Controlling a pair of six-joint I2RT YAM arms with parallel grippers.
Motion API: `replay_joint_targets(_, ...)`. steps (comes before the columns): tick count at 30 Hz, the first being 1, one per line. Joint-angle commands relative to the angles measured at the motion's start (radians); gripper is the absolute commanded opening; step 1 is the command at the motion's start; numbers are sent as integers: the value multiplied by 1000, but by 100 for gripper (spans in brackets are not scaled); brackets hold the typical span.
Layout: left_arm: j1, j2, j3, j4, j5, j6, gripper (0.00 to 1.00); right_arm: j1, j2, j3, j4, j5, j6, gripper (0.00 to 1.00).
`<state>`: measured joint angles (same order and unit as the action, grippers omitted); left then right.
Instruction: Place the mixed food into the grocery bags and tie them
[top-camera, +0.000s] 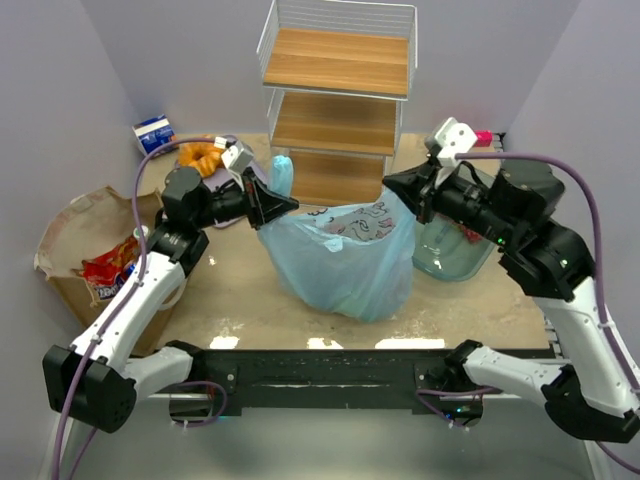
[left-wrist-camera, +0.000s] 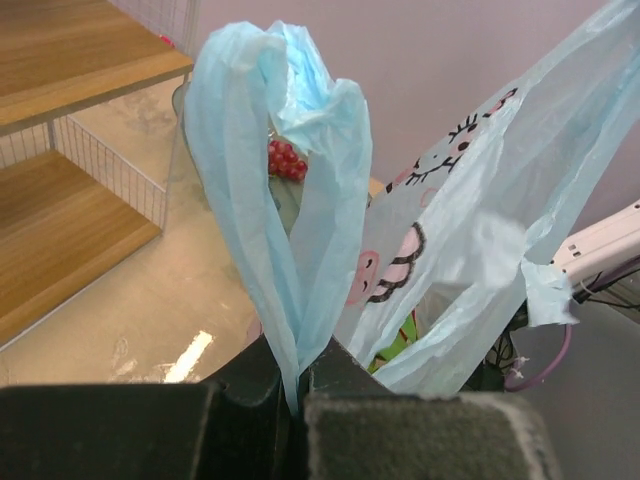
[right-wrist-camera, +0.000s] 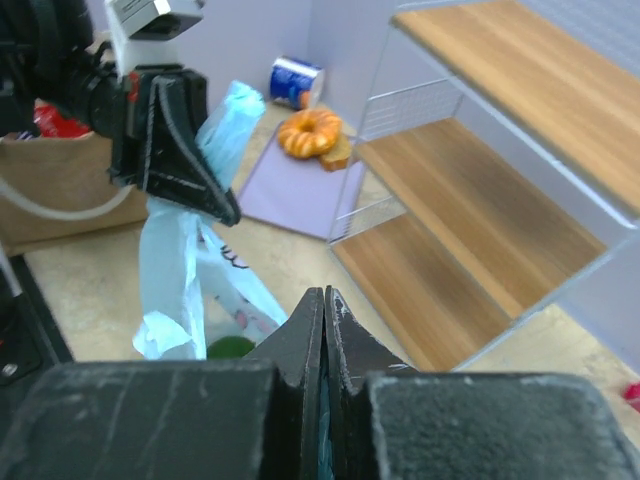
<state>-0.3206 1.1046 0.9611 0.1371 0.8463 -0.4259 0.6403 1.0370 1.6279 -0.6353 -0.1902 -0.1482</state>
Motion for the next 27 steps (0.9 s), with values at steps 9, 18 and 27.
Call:
replay_joint_targets(9, 11, 64, 11, -303, -311, 269, 0, -2, 300, -106, 175, -290, 136, 0)
replay_joint_targets(18, 121, 89, -1, -245, -230, 300, 0, -54, 304, -19, 278, -369, 133, 95)
replay_joint_targets(27, 164, 72, -53, -179, -127, 306, 0, -323, 212, -177, 465, -814, 185, 99)
